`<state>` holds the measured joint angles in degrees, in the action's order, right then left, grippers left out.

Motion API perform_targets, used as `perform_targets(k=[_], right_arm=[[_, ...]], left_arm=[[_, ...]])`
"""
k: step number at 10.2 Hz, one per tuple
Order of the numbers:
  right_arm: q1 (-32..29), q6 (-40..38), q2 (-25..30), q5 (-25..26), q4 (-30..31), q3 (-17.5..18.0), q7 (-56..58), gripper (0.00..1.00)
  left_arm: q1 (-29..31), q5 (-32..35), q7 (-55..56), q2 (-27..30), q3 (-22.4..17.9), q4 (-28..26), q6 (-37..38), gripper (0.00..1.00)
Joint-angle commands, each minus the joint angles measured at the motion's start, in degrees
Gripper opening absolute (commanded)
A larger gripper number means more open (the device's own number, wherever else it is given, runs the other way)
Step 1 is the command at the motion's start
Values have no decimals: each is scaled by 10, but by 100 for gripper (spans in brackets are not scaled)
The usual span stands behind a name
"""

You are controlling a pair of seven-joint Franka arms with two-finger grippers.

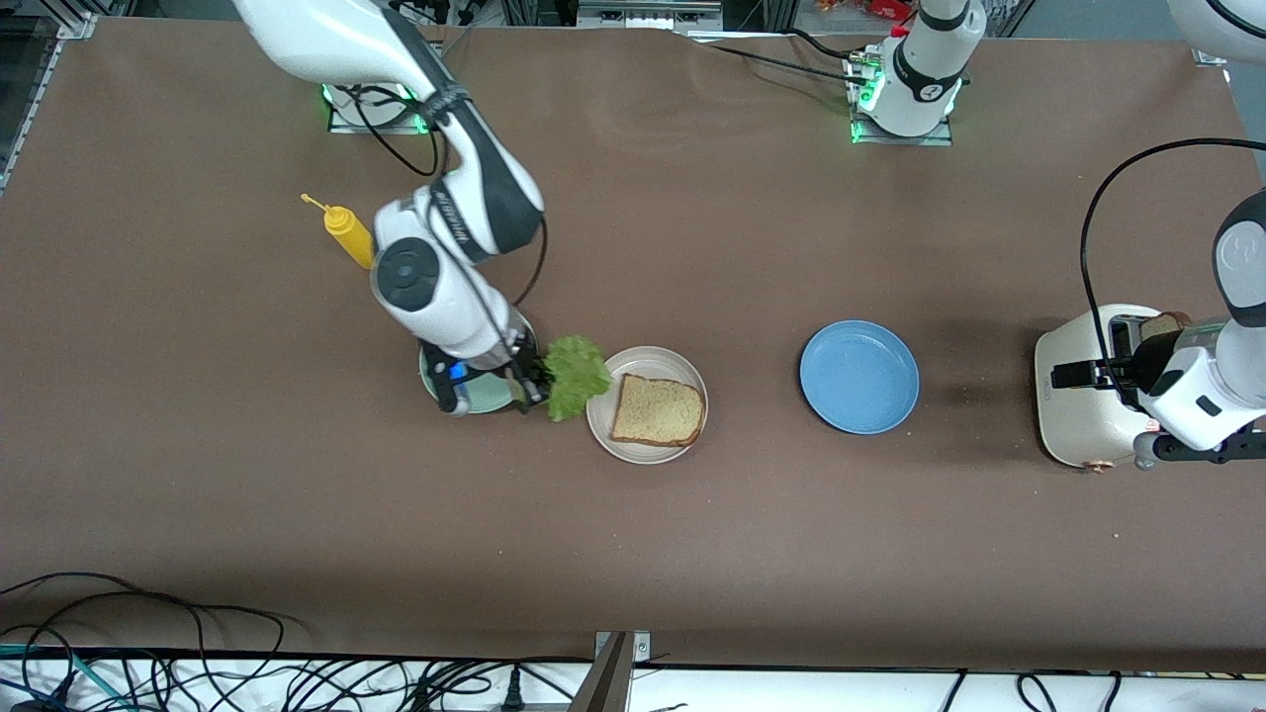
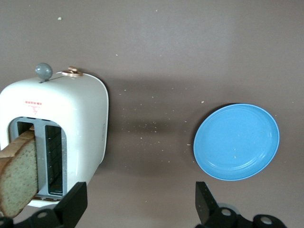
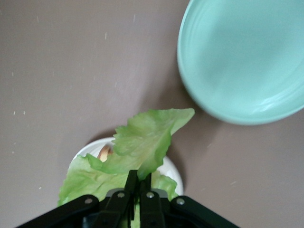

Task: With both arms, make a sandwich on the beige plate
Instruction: 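Lower the lettuce onto the toast and open the right gripper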

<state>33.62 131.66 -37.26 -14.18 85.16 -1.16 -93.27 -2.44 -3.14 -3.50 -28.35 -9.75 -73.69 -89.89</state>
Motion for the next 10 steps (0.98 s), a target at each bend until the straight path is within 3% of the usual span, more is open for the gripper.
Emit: perform_targets(k=[1, 3, 6, 10], right_arm=[[21, 32, -79, -8, -89, -7, -88, 0], [35, 72, -128, -8, -141, -7, -143, 0], [48, 156, -163, -8, -160, -7, -198, 0], [60, 153, -179, -11, -154, 0, -197, 0]], left_arm=[[3, 14, -3, 12, 3, -8, 2, 100], [3, 15, -2, 11, 1, -8, 2, 100], [6, 15, -4, 11, -14, 2, 2, 100], [7, 16, -4, 11, -15, 1, 2, 100]])
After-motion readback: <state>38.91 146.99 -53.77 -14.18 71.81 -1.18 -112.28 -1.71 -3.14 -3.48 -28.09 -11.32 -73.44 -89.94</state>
